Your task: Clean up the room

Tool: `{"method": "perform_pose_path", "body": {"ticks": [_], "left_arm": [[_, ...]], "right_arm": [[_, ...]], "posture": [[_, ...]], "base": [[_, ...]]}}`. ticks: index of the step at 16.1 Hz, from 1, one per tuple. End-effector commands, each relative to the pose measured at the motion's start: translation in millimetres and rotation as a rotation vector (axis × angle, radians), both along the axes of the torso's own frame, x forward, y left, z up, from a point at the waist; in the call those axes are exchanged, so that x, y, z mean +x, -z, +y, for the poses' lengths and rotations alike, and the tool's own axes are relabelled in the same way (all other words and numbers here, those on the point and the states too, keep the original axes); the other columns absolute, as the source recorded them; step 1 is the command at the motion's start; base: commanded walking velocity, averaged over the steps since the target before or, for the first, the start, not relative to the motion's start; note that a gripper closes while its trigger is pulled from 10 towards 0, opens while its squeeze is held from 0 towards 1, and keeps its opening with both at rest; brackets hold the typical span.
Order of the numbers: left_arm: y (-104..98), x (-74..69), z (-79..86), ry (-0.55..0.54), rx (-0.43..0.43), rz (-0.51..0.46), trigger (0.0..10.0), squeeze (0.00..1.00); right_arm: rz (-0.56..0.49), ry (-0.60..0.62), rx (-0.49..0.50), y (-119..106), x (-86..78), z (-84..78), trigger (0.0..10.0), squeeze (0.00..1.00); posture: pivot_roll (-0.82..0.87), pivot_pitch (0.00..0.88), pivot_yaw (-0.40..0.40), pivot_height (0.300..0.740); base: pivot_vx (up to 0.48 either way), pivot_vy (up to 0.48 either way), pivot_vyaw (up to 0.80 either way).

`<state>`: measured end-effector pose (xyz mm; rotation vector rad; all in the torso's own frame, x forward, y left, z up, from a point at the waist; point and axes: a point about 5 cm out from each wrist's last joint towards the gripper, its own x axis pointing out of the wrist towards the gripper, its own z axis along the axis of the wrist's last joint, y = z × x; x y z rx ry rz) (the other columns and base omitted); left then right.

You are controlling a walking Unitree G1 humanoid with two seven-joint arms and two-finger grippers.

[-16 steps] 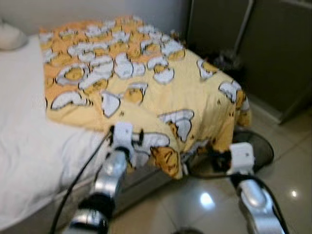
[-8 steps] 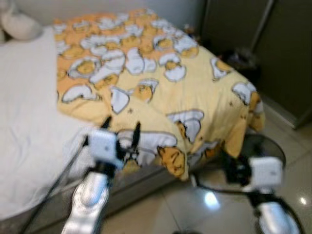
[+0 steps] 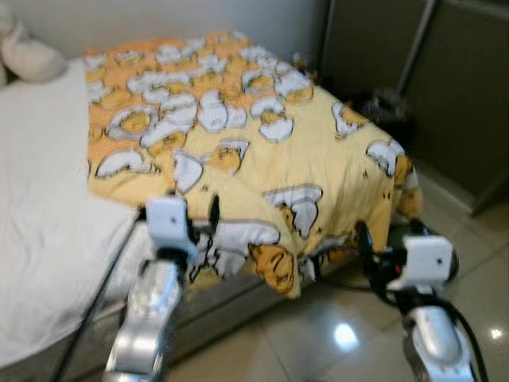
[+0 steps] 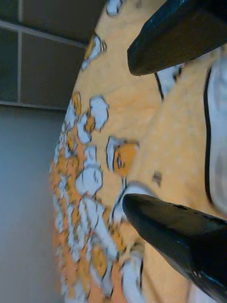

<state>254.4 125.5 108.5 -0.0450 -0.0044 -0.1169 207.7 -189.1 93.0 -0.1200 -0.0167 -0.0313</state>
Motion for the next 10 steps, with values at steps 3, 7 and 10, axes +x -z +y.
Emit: {"method": "perform_pose_path", "body": {"ticks": [3, 7, 10], "left_arm": [[8, -0.6, 3.5, -0.001, 0.021, 0.034, 10.0, 0.00], [59, 19.9, 29.8, -0.032, 0.127, 0.252, 10.0, 0.00], [78, 39.0, 37.2, -0.043, 0.123, 0.340, 10.0, 0.00]], "right_arm": [[0.045, -0.020, 0.005, 6, -2.4, 2.0, 10.0, 0.25], [0.067, -0.047, 0.009, 9, 0.1, 2.6, 10.0, 0.25], [0.124, -0.110, 0.012, 14, -2.5, 3.4, 10.0, 0.25]], "posture": [[-0.21, 0.000, 0.047, 0.740], [-0.23, 0.005, 0.036, 0.740], [-0.26, 0.051, 0.013, 0.740]], "base": [[0.458, 0.000, 0.00], [0.120, 0.000, 0.00], [0.000, 0.000, 0.00]]}}
